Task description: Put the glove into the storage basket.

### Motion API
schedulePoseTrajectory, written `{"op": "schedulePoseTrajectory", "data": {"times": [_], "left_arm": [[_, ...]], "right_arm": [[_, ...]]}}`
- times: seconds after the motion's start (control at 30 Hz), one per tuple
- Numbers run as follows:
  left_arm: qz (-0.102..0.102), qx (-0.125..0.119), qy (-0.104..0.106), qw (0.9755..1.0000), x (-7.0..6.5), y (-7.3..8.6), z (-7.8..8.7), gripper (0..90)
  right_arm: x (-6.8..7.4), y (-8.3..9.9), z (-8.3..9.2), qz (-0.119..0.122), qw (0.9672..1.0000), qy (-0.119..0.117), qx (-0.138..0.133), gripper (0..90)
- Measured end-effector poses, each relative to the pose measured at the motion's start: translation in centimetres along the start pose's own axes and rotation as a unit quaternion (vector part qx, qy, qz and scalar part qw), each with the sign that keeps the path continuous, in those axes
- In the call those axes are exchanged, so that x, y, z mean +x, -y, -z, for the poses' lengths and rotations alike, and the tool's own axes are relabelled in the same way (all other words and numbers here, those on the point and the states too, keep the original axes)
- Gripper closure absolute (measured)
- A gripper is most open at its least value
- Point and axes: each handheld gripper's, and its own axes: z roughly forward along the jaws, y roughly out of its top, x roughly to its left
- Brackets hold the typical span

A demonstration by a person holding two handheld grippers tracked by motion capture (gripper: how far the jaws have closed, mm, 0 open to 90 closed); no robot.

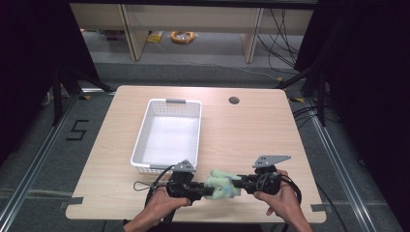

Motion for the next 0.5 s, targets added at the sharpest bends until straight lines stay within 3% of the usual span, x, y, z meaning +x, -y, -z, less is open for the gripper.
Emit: {"op": "schedulePoseTrajectory", "data": {"times": [0.1, 0.13, 0.27, 0.3, 0.33, 0.37, 0.4, 0.5], "left_arm": [[-0.008, 0.002, 0.001, 1.0000, 0.3, -0.4, 0.9, 74.7], [-0.006, -0.001, -0.001, 1.0000, 0.4, -0.6, 1.1, 74.7], [0.006, -0.004, 0.001, 1.0000, 1.0, -1.0, 2.2, 74.6], [0.007, -0.004, -0.005, 1.0000, 1.1, -1.1, 2.4, 74.5], [0.006, -0.002, -0.005, 1.0000, 1.3, -1.3, 2.6, 74.5], [0.007, 0.000, -0.005, 1.0000, 1.5, -1.4, 2.9, 74.5], [0.009, -0.001, -0.007, 0.9999, 1.7, -1.5, 3.1, 74.5], [0.010, 0.002, -0.003, 0.9999, 2.3, -2.0, 4.0, 74.4]], "right_arm": [[0.4, -1.0, -0.1, 0.004, 1.0000, -0.002, 0.004, 74.7], [0.6, -1.3, -0.3, -0.001, 1.0000, -0.009, 0.001, 74.7], [0.6, -3.0, -0.7, 0.014, 0.9999, -0.007, 0.001, 74.7], [0.8, -3.4, -0.9, 0.006, 0.9999, -0.011, 0.003, 74.6], [0.6, -3.7, -1.1, 0.021, 0.9996, -0.017, 0.000, 74.7], [0.6, -3.7, -1.1, 0.021, 0.9996, -0.017, 0.000, 74.7], [0.9, -4.0, -1.1, 0.001, 0.9999, -0.015, 0.004, 74.7], [0.9, -4.8, -1.5, 0.013, 0.9997, -0.022, -0.005, 74.7]]}}
